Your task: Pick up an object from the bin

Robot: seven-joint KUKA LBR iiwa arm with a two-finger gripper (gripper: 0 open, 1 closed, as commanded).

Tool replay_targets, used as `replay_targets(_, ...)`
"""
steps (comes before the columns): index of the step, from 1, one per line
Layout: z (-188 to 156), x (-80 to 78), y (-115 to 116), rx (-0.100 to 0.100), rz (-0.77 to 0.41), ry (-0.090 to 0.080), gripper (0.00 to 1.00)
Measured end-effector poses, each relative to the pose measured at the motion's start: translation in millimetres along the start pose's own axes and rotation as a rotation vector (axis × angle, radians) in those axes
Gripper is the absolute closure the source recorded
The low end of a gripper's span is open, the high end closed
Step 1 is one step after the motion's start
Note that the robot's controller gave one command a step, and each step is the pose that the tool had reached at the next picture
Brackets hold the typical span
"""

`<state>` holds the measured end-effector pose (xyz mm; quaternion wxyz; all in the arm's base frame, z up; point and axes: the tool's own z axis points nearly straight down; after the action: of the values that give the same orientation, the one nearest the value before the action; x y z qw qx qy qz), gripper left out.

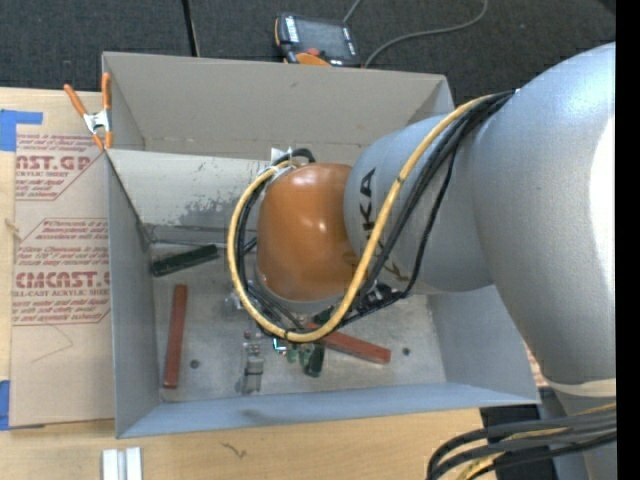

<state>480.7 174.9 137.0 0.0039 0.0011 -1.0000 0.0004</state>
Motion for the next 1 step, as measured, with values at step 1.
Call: replay_targets(1, 68.3, -63.1, -86.5, 0.002, -0.237, -0.007, 0.00)
